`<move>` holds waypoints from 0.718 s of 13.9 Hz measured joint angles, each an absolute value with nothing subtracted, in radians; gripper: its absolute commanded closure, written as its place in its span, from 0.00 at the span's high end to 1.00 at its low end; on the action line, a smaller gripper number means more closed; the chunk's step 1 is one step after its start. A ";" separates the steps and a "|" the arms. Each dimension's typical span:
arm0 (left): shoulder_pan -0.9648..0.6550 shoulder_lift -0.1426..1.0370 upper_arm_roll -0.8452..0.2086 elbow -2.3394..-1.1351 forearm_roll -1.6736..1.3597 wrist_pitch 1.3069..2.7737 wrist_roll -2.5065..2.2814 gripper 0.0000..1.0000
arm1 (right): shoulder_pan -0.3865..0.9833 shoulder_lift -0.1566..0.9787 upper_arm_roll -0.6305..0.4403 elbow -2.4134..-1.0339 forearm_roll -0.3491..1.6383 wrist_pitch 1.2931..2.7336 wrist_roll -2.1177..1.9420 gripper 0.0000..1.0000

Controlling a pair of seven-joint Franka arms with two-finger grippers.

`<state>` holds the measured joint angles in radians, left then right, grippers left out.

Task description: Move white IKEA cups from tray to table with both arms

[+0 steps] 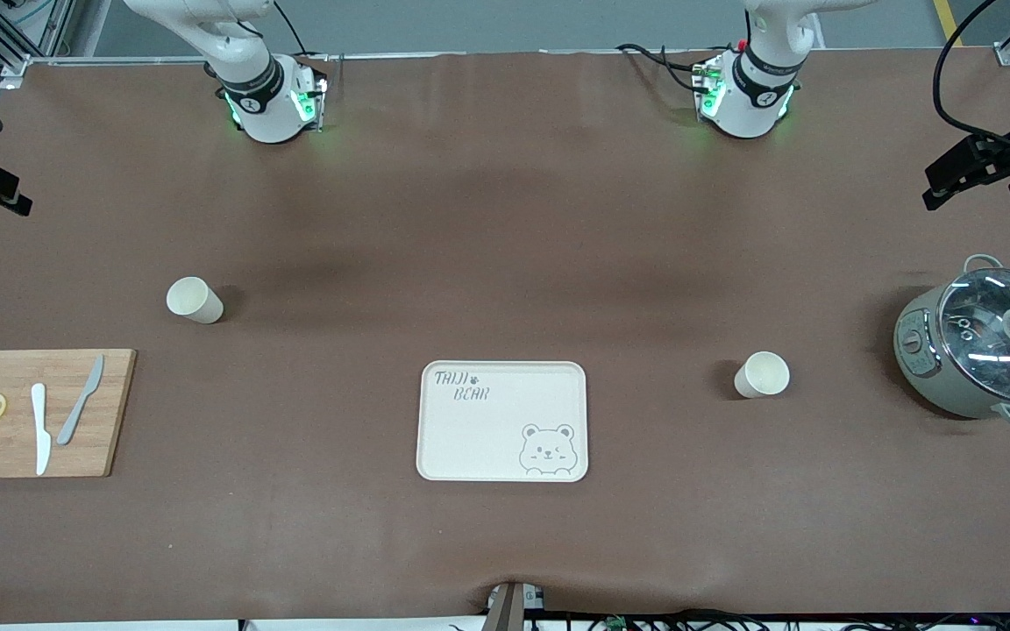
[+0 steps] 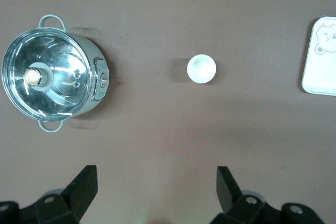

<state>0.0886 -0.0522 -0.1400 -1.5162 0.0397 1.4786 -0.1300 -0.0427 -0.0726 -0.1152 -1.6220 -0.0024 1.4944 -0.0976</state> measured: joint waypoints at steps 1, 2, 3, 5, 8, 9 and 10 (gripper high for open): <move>0.089 -0.052 -0.139 -1.516 0.040 1.475 -0.130 1.00 | -0.043 -0.073 -0.115 -1.622 -0.002 1.494 -0.098 1.00; 0.089 -0.052 -0.139 -1.516 0.040 1.467 -0.130 1.00 | -0.043 -0.073 -0.115 -1.622 -0.002 1.493 -0.098 1.00; 0.089 -0.052 -0.139 -1.516 0.040 1.461 -0.130 1.00 | -0.043 -0.073 -0.115 -1.622 -0.002 1.493 -0.098 1.00; 0.087 -0.052 -0.142 -1.516 0.040 1.456 -0.130 1.00 | -0.043 -0.072 -0.115 -1.622 -0.002 1.492 -0.098 1.00; 0.087 -0.051 -0.142 -1.516 0.040 1.444 -0.130 1.00 | -0.044 -0.072 -0.115 -1.622 -0.001 1.483 -0.098 1.00; 0.087 -0.051 -0.142 -1.516 0.040 1.441 -0.130 1.00 | -0.044 -0.072 -0.115 -1.622 -0.001 1.482 -0.098 1.00; 0.087 -0.050 -0.142 -1.516 0.040 1.439 -0.130 1.00 | -0.046 -0.072 -0.115 -1.622 -0.001 1.481 -0.098 1.00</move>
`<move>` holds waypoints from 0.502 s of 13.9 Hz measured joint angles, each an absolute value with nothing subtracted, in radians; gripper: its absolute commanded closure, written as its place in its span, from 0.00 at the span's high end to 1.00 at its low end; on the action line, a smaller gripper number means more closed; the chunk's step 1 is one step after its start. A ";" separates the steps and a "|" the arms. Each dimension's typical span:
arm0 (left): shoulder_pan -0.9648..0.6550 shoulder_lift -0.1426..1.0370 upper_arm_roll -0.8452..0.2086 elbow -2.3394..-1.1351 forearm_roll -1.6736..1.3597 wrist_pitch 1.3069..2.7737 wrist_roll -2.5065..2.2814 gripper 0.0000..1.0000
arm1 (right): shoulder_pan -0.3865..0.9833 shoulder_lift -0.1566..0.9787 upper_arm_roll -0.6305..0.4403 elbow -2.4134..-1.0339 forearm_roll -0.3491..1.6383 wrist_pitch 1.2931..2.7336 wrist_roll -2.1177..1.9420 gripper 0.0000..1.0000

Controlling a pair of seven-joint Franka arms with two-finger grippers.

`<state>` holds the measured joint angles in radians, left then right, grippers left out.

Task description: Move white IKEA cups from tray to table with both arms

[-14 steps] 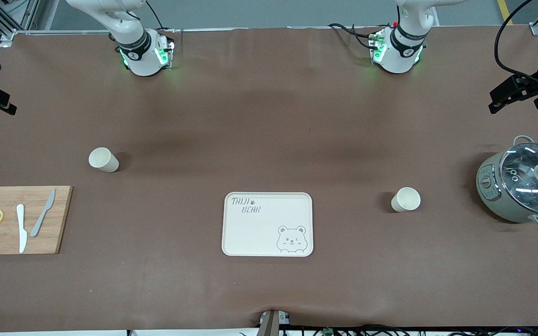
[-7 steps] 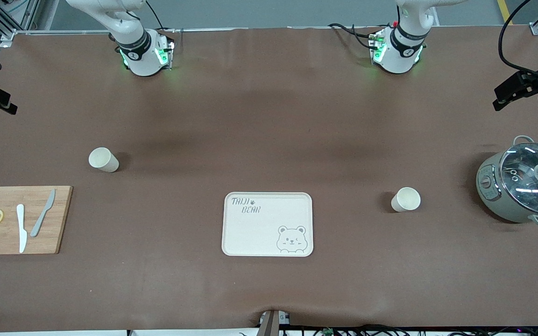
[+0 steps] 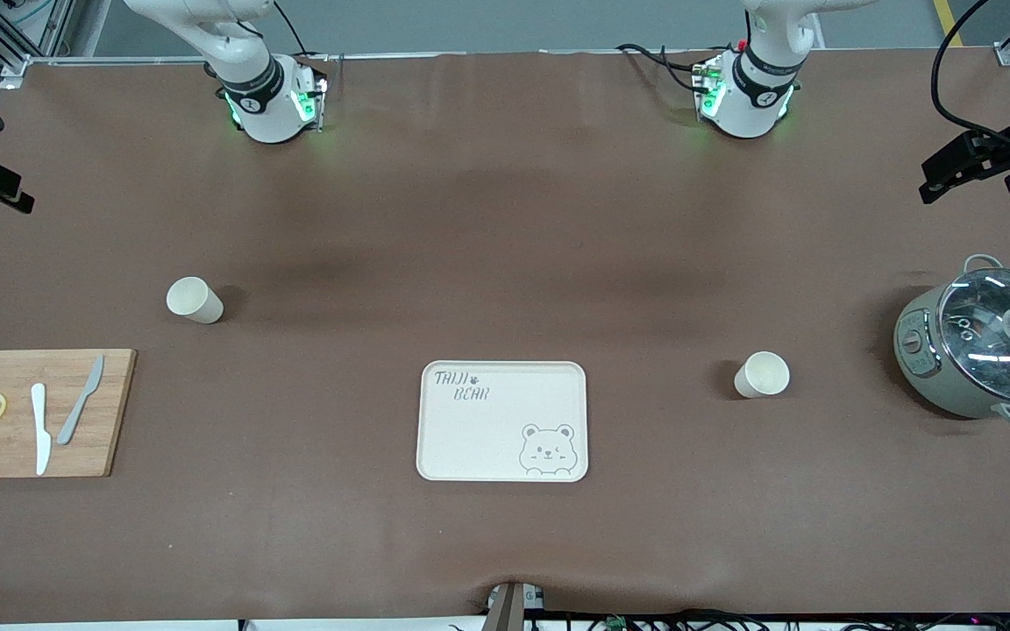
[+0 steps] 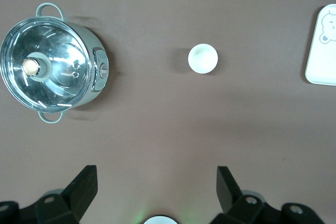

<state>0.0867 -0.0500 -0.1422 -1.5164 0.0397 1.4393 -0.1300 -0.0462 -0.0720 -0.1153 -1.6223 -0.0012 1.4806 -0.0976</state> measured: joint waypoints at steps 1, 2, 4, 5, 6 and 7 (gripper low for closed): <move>0.087 -0.047 -0.142 -1.517 0.040 1.438 -0.130 1.00 | -0.049 -0.072 -0.115 -1.622 -0.001 1.480 -0.098 1.00; 0.087 -0.044 -0.142 -1.517 0.040 1.438 -0.130 1.00 | -0.051 -0.072 -0.115 -1.622 -0.001 1.480 -0.098 1.00; 0.087 -0.039 -0.142 -1.517 0.040 1.437 -0.130 1.00 | -0.053 -0.072 -0.115 -1.622 0.000 1.480 -0.098 1.00; 0.087 -0.038 -0.142 -1.517 0.040 1.438 -0.130 1.00 | -0.054 -0.072 -0.115 -1.622 0.003 1.479 -0.098 1.00; 0.087 -0.038 -0.142 -1.517 0.040 1.437 -0.129 1.00 | -0.055 -0.072 -0.115 -1.623 0.009 1.478 -0.098 1.00; 0.086 -0.038 -0.143 -1.517 0.040 1.437 -0.129 1.00 | -0.057 -0.072 -0.115 -1.623 0.016 1.478 -0.098 1.00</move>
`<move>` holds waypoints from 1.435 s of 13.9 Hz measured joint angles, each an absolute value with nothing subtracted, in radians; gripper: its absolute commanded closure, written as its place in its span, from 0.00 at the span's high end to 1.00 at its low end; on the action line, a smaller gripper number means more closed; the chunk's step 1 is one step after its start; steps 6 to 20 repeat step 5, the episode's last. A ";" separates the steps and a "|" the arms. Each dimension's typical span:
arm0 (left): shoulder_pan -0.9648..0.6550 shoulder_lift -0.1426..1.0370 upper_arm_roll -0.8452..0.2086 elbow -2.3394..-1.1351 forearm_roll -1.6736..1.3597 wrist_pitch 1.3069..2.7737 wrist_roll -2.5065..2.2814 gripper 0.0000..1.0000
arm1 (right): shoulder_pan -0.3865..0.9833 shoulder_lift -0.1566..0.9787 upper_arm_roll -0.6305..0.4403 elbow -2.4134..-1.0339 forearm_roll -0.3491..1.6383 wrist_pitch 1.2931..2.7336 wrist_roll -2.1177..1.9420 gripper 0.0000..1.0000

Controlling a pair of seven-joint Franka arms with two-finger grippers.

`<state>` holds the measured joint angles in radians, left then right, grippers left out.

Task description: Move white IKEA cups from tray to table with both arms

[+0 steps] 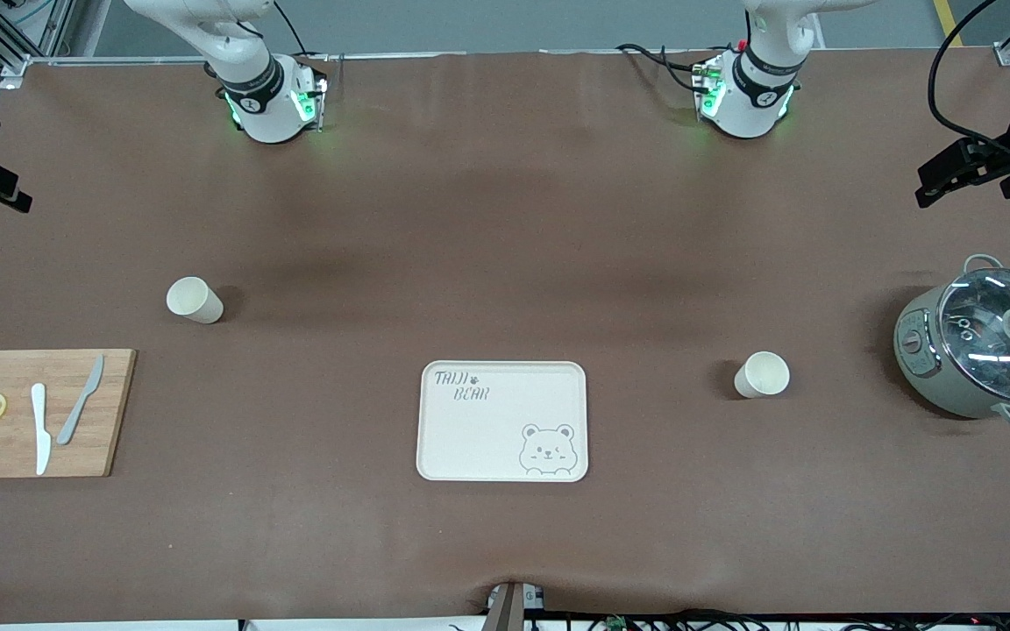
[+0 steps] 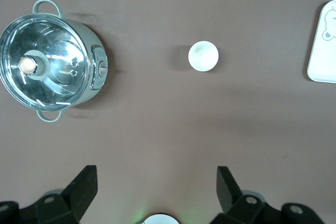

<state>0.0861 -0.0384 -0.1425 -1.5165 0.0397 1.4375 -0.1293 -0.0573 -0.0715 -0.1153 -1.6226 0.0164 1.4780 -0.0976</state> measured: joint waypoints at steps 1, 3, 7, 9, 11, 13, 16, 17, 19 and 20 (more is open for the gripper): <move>0.085 -0.038 -0.143 -1.516 0.040 1.437 -0.129 1.00 | -0.061 -0.071 -0.115 -1.623 0.020 1.478 -0.098 1.00; 0.083 -0.038 -0.143 -1.516 0.040 1.437 -0.129 1.00 | -0.065 -0.071 -0.115 -1.623 0.022 1.477 -0.098 1.00; 0.083 -0.038 -0.143 -1.516 0.040 1.433 -0.129 1.00 | -0.065 -0.071 -0.115 -1.623 0.024 1.477 -0.098 1.00; 0.083 -0.038 -0.143 -1.516 0.040 1.433 -0.129 1.00 | -0.065 -0.071 -0.115 -1.623 0.024 1.477 -0.098 1.00; 0.083 -0.038 -0.143 -1.516 0.040 1.433 -0.129 1.00 | -0.065 -0.071 -0.115 -1.623 0.024 1.477 -0.098 1.00; 0.083 -0.038 -0.143 -1.516 0.040 1.433 -0.129 1.00 | -0.065 -0.071 -0.115 -1.623 0.024 1.477 -0.098 1.00; 0.083 -0.038 -0.143 -1.516 0.040 1.433 -0.129 1.00 | -0.065 -0.071 -0.115 -1.623 0.024 1.477 -0.098 1.00; 0.083 -0.038 -0.143 -1.516 0.040 1.433 -0.129 1.00 | -0.065 -0.071 -0.115 -1.623 0.024 1.477 -0.098 1.00; 0.083 -0.038 -0.143 -1.516 0.040 1.433 -0.129 1.00 | -0.065 -0.071 -0.115 -1.623 0.024 1.477 -0.098 1.00; 0.083 -0.038 -0.143 -1.516 0.040 1.433 -0.129 1.00 | -0.065 -0.071 -0.115 -1.623 0.024 1.477 -0.098 1.00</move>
